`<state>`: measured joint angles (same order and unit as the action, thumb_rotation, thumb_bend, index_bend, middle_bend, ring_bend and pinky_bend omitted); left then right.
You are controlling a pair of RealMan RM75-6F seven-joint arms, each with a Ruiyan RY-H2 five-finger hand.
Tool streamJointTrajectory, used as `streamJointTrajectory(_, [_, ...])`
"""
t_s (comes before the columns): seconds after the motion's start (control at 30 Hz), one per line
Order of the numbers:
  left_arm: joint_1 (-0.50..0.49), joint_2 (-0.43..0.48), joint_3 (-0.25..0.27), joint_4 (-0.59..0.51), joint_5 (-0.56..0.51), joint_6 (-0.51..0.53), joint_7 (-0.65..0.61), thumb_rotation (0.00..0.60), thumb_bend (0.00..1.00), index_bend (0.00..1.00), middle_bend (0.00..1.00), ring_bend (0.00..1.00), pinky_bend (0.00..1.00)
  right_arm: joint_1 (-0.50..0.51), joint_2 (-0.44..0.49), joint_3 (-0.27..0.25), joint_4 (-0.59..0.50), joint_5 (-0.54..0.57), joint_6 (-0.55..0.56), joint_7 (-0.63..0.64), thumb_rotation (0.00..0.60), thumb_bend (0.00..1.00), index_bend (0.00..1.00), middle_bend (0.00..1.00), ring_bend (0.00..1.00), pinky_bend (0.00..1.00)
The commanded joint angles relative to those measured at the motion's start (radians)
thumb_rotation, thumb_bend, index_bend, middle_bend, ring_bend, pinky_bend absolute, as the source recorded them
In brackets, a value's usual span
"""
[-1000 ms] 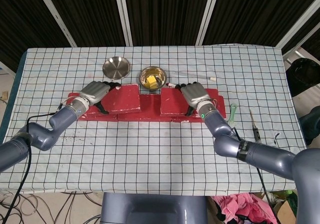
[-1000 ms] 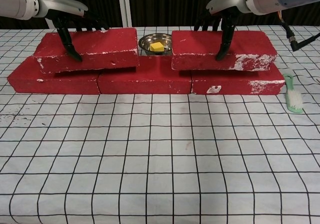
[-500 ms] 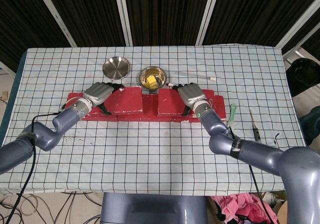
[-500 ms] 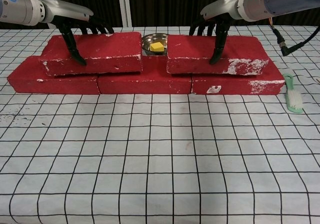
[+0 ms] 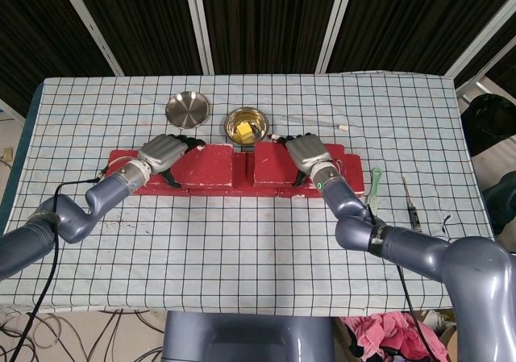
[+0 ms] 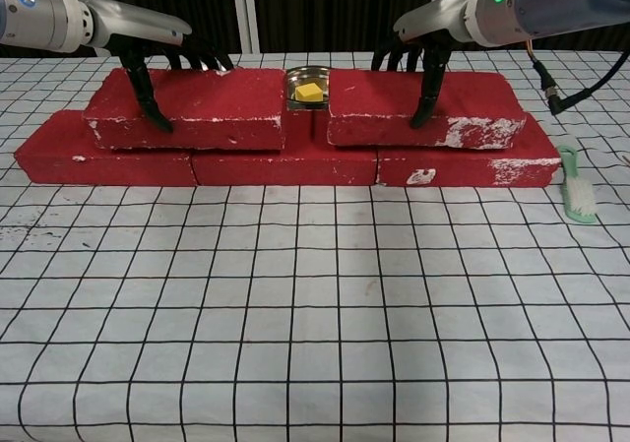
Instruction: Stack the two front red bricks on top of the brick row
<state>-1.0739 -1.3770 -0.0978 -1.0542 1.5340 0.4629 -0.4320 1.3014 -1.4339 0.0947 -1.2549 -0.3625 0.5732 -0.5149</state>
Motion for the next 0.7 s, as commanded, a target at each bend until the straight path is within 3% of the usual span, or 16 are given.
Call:
streamJointTrajectory(0.03, [-0.009,-0.005,0.015,0.011,0.013,0.009,-0.027,0.6,0.16,0.16,0.23,0.12,0.24,0.002,-0.003,-0.005,0.004,0.001,-0.001,0.007,0.6,0.05,0.19,0.24,0.2,0.18])
streamJointTrajectory(0.7, [-0.036,-0.017,0.069,0.049,0.021,0.017,-0.114,0.6,0.16,0.16,0.22,0.12,0.24,0.015,-0.006,-0.024,-0.031,-0.011,0.035,0.033,0.6,0.05,0.19,0.24,0.2,0.18])
